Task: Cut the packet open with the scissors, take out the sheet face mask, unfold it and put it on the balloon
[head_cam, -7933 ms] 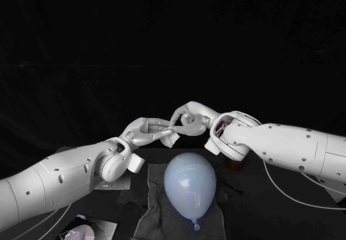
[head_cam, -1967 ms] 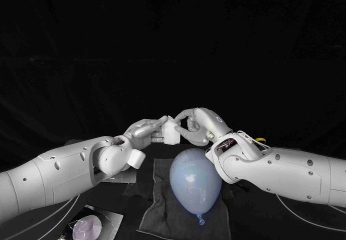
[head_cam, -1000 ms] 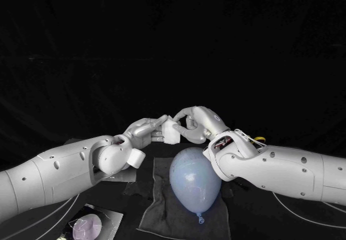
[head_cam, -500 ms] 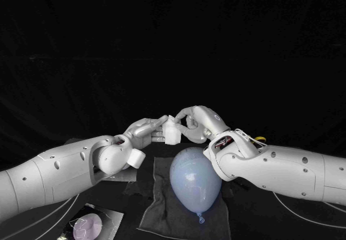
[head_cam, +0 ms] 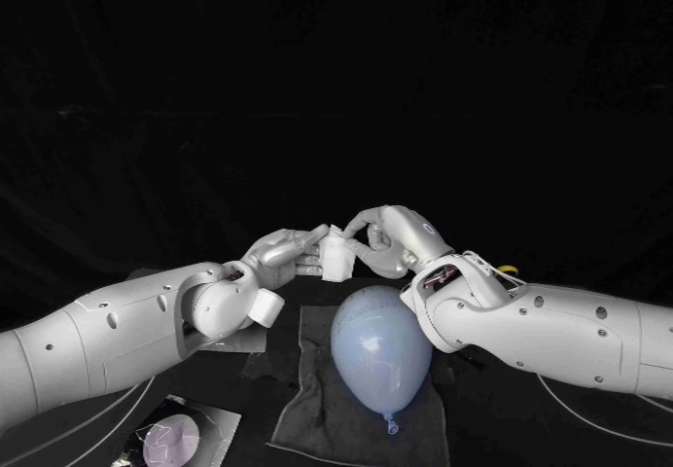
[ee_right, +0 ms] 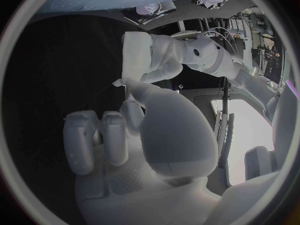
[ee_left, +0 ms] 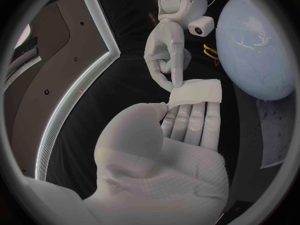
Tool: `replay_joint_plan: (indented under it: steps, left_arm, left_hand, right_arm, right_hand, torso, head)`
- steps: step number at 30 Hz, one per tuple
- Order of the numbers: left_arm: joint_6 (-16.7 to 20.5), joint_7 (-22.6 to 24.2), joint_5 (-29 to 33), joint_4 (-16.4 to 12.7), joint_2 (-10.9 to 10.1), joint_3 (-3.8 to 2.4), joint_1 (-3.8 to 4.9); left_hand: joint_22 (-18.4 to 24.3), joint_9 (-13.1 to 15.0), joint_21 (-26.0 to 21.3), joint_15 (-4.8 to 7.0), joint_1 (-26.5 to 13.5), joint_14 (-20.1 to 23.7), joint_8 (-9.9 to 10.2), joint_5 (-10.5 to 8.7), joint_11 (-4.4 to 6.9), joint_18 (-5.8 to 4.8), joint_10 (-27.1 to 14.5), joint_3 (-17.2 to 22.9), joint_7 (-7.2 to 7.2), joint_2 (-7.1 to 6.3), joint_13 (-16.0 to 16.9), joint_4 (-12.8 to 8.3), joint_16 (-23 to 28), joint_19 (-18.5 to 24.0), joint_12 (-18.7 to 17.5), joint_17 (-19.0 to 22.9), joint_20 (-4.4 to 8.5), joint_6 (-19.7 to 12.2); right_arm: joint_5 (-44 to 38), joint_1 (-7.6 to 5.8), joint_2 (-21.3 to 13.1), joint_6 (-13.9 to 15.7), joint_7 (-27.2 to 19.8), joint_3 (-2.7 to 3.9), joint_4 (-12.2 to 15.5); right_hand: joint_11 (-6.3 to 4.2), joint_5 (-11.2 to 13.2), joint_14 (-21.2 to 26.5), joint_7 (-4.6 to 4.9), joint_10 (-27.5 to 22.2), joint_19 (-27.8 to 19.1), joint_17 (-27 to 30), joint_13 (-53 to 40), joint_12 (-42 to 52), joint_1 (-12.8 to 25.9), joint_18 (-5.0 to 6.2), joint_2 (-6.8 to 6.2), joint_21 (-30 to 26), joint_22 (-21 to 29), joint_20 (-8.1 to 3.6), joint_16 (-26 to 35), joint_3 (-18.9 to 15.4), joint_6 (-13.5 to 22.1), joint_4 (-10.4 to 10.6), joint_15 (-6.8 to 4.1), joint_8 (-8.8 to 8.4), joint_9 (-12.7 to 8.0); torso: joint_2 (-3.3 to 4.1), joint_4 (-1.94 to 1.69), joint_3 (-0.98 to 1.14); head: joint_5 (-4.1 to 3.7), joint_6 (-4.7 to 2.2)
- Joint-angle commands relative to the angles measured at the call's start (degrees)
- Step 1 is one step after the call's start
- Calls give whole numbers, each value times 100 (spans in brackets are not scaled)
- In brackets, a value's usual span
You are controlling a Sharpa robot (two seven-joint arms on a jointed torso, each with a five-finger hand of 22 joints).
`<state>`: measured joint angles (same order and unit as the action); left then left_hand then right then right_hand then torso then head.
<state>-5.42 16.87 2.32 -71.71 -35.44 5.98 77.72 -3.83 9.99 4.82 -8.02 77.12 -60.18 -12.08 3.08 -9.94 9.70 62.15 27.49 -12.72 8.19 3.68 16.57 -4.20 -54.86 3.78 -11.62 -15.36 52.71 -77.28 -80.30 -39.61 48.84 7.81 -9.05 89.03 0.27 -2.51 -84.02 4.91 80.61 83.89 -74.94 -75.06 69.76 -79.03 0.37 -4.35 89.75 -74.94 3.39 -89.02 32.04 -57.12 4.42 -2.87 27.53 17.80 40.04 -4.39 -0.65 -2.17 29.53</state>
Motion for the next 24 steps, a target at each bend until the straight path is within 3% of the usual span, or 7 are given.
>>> replay_joint_plan:
  steps: [1,15,20,24]
  left_arm:
    - [124,139,-69,-7,1,-10,10]
    - [301,217,-69,11,-15,-9,8]
    - [231,203,-72,10,-20,-8,8]
    - [223,221,-209,5,-22,-8,8]
  left_hand:
    - [-6,-9,-3,16,21,-8,-39,-24,19,97,15,72,4,-62,5,-2,1,24,-1,1,13,51]
    - [-8,2,11,23,42,-32,-52,-23,25,97,44,202,7,-100,6,-1,-9,5,1,-3,21,80]
    - [-7,4,11,24,35,-35,-55,-26,27,96,54,226,10,-121,7,10,-10,5,2,-4,22,86]
    - [-5,6,8,22,5,-21,-53,-27,31,94,67,227,20,-168,7,25,-1,12,4,-2,19,82]
  right_arm:
    - [-28,2,-29,-2,-22,2,27]
    - [-94,2,-269,-71,-41,4,251]
    - [116,1,-323,77,-219,18,281]
    - [708,-18,-338,90,-556,44,217]
  right_hand:
    - [5,-28,-573,-10,40,611,-1408,-112,30,-4,-37,37,25,-1506,-39,-28,37,28,-7,-42,39,3]
    - [-3,-28,-582,-18,77,611,-1442,-152,87,2,-37,37,25,-1506,-46,-53,68,30,-33,-49,90,33]
    - [2,-28,-576,-11,58,611,-1419,-119,37,31,-37,45,25,-1506,-49,-36,86,57,-23,-49,108,46]
    - [106,-37,-558,117,-57,611,-1352,6,-168,285,-37,-61,25,-1506,-9,13,-12,444,110,28,-73,-8]
  torso:
    - [2,-1,0]
    - [0,-1,-1]
    - [2,0,1]
    - [3,-2,0]
  head:
    - [1,3]
    - [16,14]
    - [14,-1]
    - [21,-19]
